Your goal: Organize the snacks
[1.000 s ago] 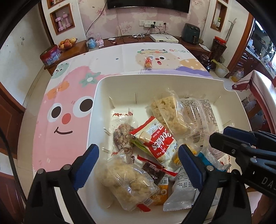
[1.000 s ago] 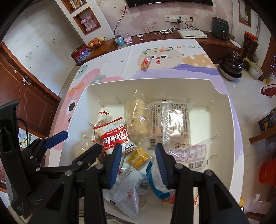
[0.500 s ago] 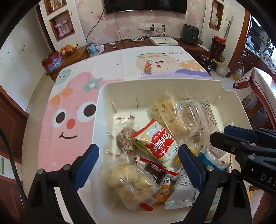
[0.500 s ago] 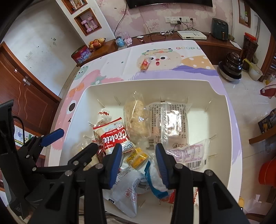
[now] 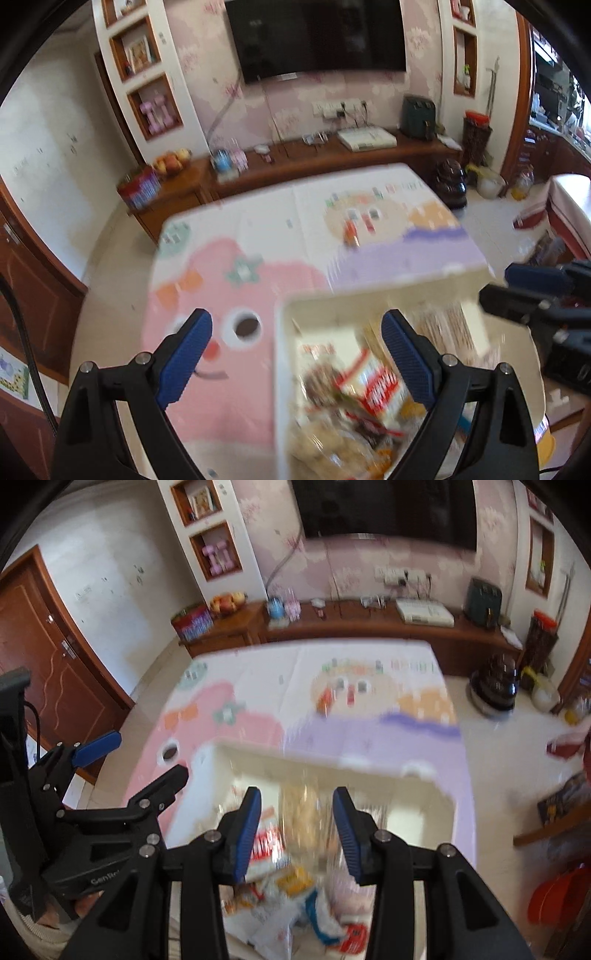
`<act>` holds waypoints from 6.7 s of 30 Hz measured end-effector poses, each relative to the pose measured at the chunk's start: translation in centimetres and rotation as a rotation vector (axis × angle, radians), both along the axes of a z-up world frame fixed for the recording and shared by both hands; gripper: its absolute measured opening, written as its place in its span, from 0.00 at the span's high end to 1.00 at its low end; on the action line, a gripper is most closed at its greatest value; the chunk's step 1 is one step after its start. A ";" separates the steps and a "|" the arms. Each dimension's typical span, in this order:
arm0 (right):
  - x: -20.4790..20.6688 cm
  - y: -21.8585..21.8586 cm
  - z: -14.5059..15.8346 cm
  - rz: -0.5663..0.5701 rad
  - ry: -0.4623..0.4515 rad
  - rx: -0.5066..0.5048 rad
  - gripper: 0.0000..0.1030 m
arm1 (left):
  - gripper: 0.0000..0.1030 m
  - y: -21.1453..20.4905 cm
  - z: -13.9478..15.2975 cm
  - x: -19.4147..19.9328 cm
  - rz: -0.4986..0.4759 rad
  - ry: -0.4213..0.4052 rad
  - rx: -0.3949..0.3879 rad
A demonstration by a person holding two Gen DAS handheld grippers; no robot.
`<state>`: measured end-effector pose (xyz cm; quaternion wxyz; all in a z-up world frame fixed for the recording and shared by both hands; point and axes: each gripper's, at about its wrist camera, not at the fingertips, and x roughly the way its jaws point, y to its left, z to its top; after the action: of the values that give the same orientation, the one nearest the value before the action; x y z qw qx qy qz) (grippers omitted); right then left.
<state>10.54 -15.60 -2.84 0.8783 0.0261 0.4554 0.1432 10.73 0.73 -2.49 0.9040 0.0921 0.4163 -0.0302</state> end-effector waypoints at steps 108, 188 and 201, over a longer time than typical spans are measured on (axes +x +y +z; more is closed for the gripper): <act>-6.5 0.5 -6.2 -0.042 0.170 0.062 0.66 | 0.00 2.3 -5.1 -8.5 0.105 0.217 -0.098; -11.6 1.3 -0.5 -0.096 -0.097 0.041 0.43 | 0.00 3.7 0.1 -11.5 0.166 0.053 -0.137; -11.6 1.3 -0.5 -0.097 -0.094 0.042 0.43 | 0.01 3.7 -0.3 -11.6 0.168 0.061 -0.138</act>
<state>-1.09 -14.31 -3.29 0.9038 0.0597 0.4089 0.1112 -0.84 4.40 -2.77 0.8946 -0.0067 0.4466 0.0143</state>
